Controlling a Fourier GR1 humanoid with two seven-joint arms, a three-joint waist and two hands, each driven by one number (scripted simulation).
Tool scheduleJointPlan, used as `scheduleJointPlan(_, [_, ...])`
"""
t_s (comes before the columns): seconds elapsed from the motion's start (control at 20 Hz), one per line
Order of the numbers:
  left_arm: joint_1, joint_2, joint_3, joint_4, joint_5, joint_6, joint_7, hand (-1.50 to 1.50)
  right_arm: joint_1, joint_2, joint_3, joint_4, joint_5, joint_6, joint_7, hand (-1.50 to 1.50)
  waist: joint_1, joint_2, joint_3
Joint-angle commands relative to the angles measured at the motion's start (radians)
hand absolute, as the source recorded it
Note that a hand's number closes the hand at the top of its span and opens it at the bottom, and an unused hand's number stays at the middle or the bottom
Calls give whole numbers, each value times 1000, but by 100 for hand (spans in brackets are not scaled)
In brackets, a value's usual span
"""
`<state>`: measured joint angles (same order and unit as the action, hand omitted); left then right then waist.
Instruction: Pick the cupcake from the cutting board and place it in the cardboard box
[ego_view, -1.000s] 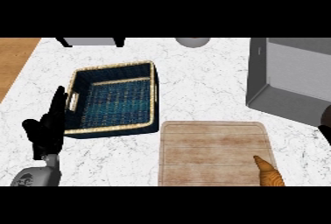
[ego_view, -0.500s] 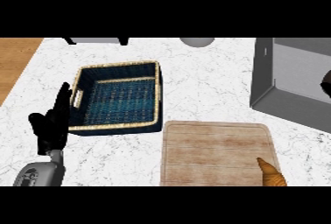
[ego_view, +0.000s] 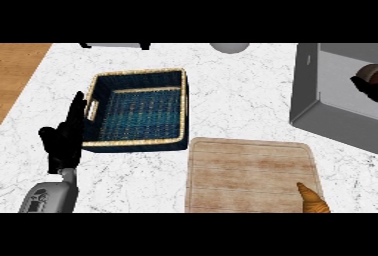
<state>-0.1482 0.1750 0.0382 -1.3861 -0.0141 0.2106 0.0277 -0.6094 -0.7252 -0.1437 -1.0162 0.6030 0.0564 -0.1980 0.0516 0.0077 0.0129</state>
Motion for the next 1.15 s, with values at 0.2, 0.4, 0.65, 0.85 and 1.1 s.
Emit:
scheduleJointPlan(0.2, [12, -43, -19, 78, 4, -14, -11, 0, -155, 56, -31, 413, 27, -51, -68, -150, 11, 19, -10])
scheduleJointPlan(0.4, [11, -32, -18, 58, -5, -13, 15, 0, -197, 62, -91, 532, -38, -18, -201, -150, 16, 21, -8])
scheduleJointPlan(0.65, [-13, -19, 2, 48, 7, -19, 40, 0, -262, 72, -189, 600, -154, 58, -343, -150, 8, 20, -8])
scheduleJointPlan(0.85, [47, -15, 9, 34, 21, -42, 6, 0, -260, 41, -300, 658, -281, 193, -418, -150, -4, 13, -9])
scheduleJointPlan(1.1, [29, -33, 0, 42, 1, -16, 20, 0, -267, -62, -394, 759, -361, 307, -408, -150, -11, 16, -8])
